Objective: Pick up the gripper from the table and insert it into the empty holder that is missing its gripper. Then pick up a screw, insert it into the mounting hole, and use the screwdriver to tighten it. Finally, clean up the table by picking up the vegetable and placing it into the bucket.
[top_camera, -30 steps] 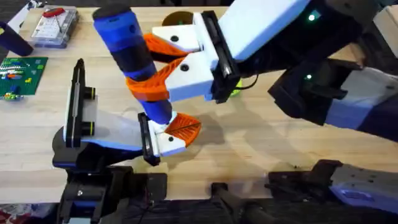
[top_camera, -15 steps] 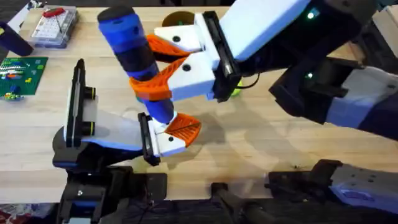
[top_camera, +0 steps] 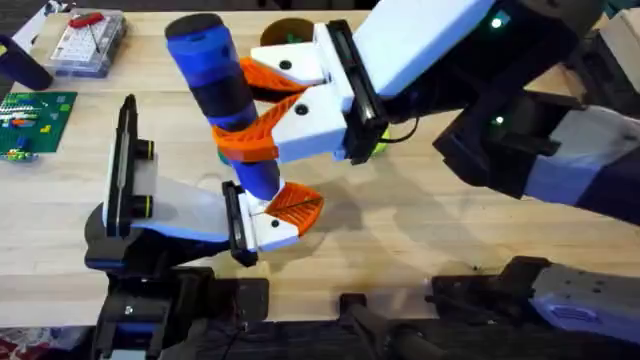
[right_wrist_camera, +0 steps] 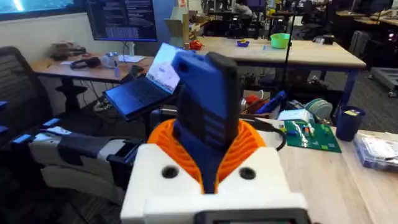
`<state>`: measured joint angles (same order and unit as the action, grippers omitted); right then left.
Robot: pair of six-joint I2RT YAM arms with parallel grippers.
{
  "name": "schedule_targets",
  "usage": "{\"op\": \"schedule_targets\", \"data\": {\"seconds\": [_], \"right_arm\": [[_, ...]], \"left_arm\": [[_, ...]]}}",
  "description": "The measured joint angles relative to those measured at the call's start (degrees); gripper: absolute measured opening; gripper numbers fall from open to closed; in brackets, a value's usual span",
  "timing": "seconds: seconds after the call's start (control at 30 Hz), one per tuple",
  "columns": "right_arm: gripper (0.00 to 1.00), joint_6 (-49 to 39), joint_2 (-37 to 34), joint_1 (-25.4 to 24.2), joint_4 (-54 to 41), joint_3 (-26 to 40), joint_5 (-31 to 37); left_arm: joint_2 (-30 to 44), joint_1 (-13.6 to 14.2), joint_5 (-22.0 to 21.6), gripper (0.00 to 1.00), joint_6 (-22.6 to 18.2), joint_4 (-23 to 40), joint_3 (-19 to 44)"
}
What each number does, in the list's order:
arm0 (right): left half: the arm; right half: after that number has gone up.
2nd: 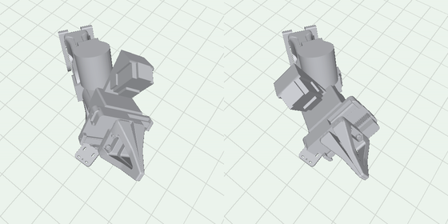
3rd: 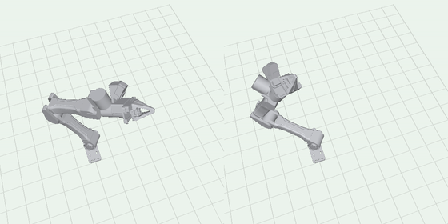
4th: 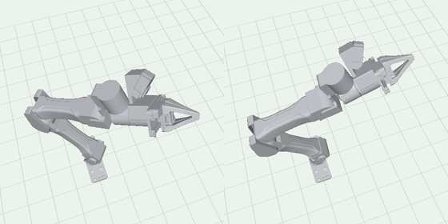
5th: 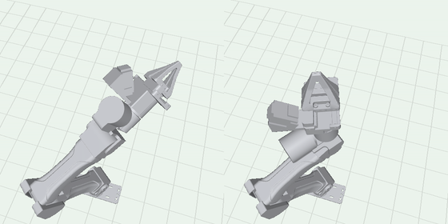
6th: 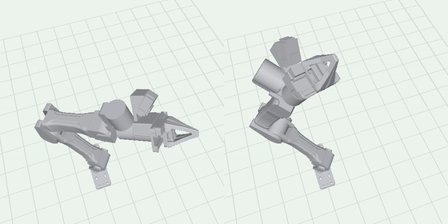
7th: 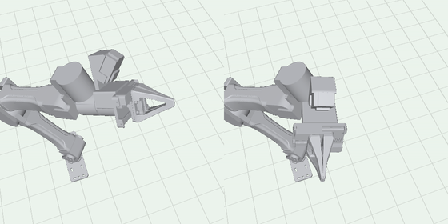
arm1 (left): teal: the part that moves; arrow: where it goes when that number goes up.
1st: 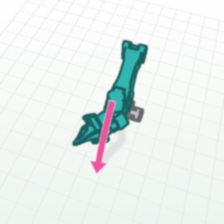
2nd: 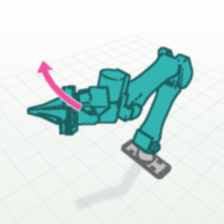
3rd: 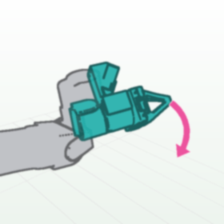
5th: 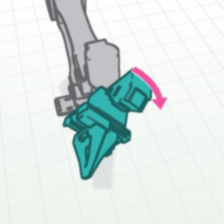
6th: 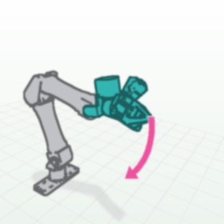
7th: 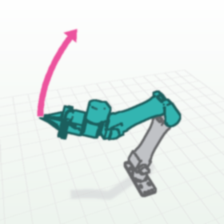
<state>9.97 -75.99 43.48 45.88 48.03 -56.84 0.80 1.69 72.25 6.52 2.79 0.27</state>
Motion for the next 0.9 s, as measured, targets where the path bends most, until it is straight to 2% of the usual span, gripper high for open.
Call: {"op": "schedule_targets", "data": {"seconds": [0.9], "right_arm": [[0.057,0.6,0.0,0.4,-1.0,0.5,-0.1]], "left_arm": [[0.0,0.0,0.1,0.015,0.0,-0.4,0.0]]}}
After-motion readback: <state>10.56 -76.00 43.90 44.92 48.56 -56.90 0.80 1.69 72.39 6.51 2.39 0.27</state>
